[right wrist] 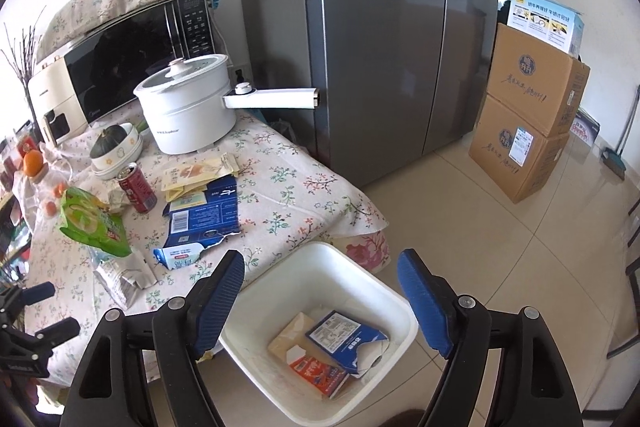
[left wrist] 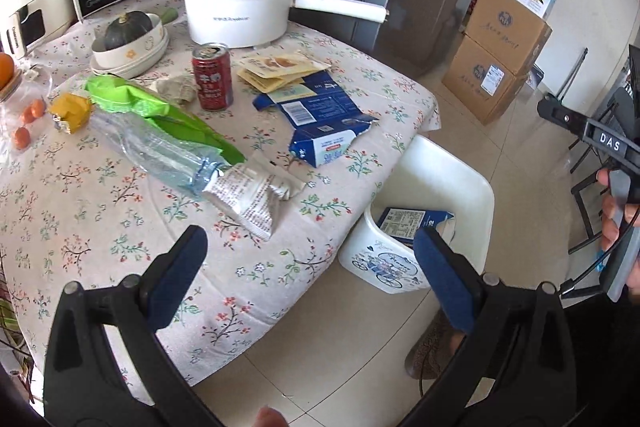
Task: Collect trash
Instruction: 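Grasp the green snack bag on the table with the left tool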
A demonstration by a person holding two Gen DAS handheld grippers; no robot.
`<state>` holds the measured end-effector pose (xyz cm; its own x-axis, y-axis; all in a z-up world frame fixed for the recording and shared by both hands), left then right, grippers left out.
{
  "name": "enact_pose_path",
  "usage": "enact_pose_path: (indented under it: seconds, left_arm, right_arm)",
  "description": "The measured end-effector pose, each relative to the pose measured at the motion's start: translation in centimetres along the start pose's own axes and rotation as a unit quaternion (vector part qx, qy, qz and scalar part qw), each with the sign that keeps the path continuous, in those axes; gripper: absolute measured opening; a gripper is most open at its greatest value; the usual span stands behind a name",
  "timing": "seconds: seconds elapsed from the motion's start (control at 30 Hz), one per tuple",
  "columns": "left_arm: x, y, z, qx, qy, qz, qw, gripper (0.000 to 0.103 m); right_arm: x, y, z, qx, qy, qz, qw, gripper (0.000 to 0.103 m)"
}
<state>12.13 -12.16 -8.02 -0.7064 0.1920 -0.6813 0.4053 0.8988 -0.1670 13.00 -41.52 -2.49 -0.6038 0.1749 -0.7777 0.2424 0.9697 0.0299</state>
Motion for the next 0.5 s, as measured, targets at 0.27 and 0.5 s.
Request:
enact_pose_path:
  seconds: [0.27,0.5]
  left_arm:
    - [0.1,4.6,-1.1,-0.037,-0.01,-0.041,0.9984,0.102]
    - [-0.3,9.7,-0.2,-0.057,0.003,-0.118,0.9914,0.102]
  right_arm:
    - [-0.6,3.0,1.2,-0.008,0.006,-0.005,1.0,0.081]
    - [-0.5,5.9,3.0,-0.014,0.023,-0.035,0.999,0.081]
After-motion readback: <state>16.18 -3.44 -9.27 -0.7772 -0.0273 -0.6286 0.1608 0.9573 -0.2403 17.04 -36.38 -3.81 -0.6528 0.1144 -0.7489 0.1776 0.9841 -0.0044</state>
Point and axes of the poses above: each gripper's, at about its wrist camera, not at the fingertips, and z roughly the way its jaws point, y to its left, x to its underside, the point moved 9 cm from there along z, roughly the way its jaws point, and after that the axes turned 6 degrees about -y, right-handed, at the moved point
